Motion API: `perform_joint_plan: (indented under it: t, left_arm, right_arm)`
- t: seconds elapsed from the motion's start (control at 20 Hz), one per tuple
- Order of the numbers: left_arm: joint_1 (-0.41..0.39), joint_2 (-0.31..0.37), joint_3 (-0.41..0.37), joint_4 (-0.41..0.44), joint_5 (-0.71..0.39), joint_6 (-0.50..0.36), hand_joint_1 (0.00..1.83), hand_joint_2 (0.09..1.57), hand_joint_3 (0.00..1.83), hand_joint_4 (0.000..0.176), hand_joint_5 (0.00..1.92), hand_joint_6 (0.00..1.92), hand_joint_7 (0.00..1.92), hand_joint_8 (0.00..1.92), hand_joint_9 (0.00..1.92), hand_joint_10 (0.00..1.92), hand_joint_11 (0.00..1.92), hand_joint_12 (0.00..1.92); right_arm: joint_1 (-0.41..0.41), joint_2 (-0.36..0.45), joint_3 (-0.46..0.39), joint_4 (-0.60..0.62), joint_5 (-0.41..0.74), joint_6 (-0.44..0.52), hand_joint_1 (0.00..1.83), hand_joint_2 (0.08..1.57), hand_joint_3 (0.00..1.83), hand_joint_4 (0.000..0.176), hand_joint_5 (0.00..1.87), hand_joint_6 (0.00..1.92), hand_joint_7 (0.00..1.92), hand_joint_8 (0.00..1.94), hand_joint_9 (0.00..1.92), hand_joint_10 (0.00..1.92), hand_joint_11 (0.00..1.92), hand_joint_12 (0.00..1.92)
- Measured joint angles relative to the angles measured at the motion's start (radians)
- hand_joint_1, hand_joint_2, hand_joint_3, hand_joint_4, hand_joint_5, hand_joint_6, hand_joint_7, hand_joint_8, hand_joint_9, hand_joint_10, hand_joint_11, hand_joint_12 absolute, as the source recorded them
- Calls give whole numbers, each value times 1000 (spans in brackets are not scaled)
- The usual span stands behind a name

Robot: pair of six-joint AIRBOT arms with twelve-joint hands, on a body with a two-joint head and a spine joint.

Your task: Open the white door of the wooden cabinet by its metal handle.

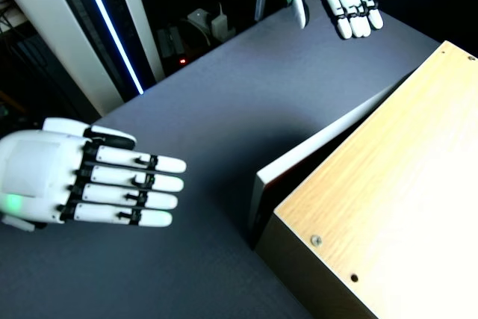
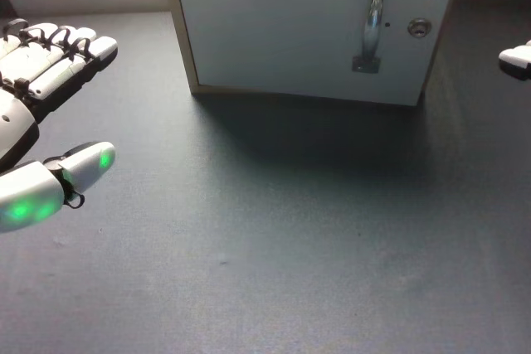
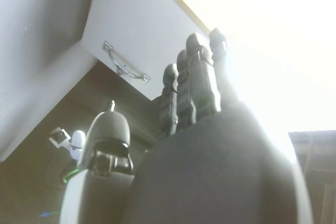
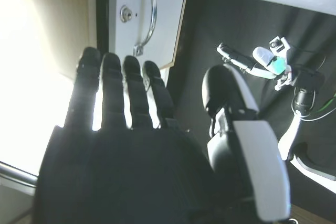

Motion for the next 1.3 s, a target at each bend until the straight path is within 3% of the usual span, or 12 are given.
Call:
perform_joint_plan:
  t: [0.5,0.7,1.3]
  left_arm:
    - [0,-8,2,2,2,-8,0,1420,6,0,46,0,31,0,49,0,0,219]
    - [0,-8,5,5,2,-12,0,1432,6,0,49,1,21,0,38,0,0,207]
    - [0,-9,5,16,2,-23,0,1434,0,0,73,3,56,1,68,2,0,292]
  right_arm:
    - [62,-29,38,-11,-21,0,6,1433,6,0,24,0,13,0,3,0,0,12]
    - [139,-64,87,-27,-75,0,0,1327,0,0,0,0,0,0,0,0,0,0]
    - [251,-146,200,-31,-237,0,0,1312,0,0,0,0,0,0,0,0,0,0]
